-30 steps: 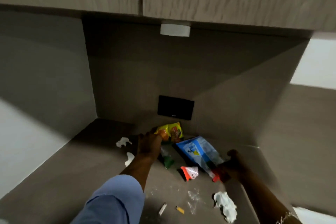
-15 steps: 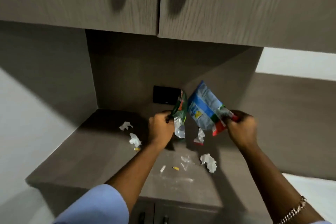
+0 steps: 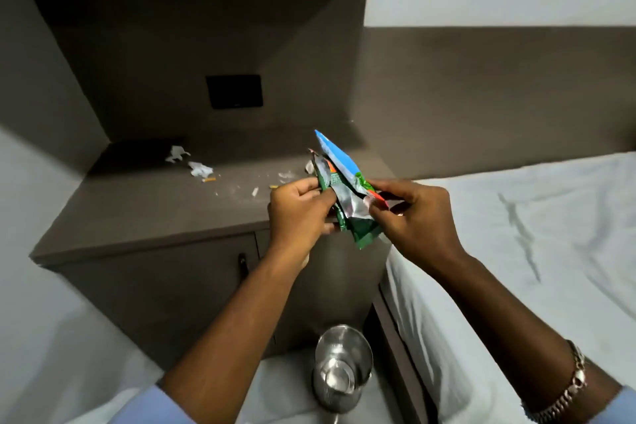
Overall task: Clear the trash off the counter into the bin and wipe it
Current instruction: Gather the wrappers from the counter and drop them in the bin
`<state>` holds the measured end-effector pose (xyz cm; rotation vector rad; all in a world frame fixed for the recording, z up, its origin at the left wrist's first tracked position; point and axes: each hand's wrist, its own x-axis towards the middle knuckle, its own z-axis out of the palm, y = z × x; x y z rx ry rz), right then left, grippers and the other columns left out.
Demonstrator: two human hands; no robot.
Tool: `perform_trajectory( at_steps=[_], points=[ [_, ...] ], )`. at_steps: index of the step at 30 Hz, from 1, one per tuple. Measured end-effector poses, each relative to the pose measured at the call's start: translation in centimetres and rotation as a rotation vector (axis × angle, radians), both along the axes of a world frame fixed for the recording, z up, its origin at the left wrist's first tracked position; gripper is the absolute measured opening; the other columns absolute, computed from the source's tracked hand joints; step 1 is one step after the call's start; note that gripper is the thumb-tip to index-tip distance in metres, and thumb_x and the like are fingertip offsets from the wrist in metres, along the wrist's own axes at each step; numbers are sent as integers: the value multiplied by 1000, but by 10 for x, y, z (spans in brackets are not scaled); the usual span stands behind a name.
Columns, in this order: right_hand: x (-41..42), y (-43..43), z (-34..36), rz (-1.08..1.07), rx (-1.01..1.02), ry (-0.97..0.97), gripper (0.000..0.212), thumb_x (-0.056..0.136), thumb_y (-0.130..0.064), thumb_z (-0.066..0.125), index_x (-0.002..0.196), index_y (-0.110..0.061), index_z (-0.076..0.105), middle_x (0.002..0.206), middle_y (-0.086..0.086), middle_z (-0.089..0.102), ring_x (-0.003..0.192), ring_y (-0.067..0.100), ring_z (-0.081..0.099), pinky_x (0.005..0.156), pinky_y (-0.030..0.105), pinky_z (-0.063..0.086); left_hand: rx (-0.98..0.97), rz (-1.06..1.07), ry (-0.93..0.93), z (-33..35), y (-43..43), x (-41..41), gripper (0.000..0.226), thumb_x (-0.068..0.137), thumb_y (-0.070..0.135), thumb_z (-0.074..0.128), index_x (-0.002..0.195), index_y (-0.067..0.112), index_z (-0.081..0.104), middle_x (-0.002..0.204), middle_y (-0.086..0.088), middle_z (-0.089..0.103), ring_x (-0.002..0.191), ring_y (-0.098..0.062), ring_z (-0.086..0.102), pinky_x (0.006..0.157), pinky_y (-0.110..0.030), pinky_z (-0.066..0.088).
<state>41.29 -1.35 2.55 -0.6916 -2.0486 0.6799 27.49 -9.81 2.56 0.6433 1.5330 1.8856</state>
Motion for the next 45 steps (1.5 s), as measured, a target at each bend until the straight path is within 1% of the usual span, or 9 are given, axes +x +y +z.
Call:
perform_trajectory(
  at_steps=[7,12,19,27,30,33,38,42,45],
  points=[
    [71,-48,-94,98,-364,-66,25,77,-20,71,102,-22,76,89,-10,78,75,4,72,65,18,57,-272,-65,-168,-104,-48,66,16,82,5,64,72,14,73,66,-4,76,42,-8,61,45,-27,56],
    [92,-50,-178,16,-744,-157,18,79,-3,71,87,-19,78,54,-12,69,44,3,57,45,19,46,-562,-131,-248,-186,-45,95,15,85,5,63,71,10,67,65,-10,67,38,-9,61,40,-28,56],
    [83,-5,-279,-113,-1003,-303,8,82,-14,70,76,-14,76,58,14,66,43,20,55,43,28,47,-867,-31,-311,-291,-10,111,12,74,3,64,72,12,72,73,-5,70,56,-19,69,44,-39,61],
    [51,59,-429,-162,-857,-440,15,84,-29,68,82,-16,75,59,12,67,54,29,62,57,42,56,-884,184,-443,-449,49,79,38,69,16,69,106,13,71,108,-19,73,100,-36,70,88,-54,57],
    [38,78,-488,-128,-823,-470,10,84,-30,66,84,-24,73,63,11,70,59,31,65,57,40,57,-897,209,-389,-497,65,67,33,81,17,65,113,14,69,114,-15,72,106,-34,67,94,-49,55],
    [30,92,-544,-67,-887,-524,13,83,-27,66,93,-21,72,74,11,74,66,32,69,64,45,60,-797,203,-570,-531,77,63,18,96,15,51,111,16,61,107,-16,65,97,-30,64,87,-47,56],
    [30,108,-567,-8,-805,-641,29,75,-25,73,102,-13,68,95,9,76,87,26,70,77,30,53,-729,258,-668,-533,64,69,20,101,16,38,116,13,52,96,-8,59,78,-17,57,65,-28,45],
    [42,114,-513,-27,-845,-616,26,73,-15,74,99,-12,68,94,11,76,92,29,71,84,40,55,-761,269,-571,-479,48,84,17,98,13,49,113,17,56,118,-14,63,108,-26,60,81,-37,50],
    [49,111,-454,45,-850,-576,23,76,-12,72,98,-16,68,93,5,75,89,23,70,72,21,53,-744,239,-473,-413,45,90,19,91,9,55,105,18,64,118,-17,68,109,-31,65,87,-45,54]
  ],
)
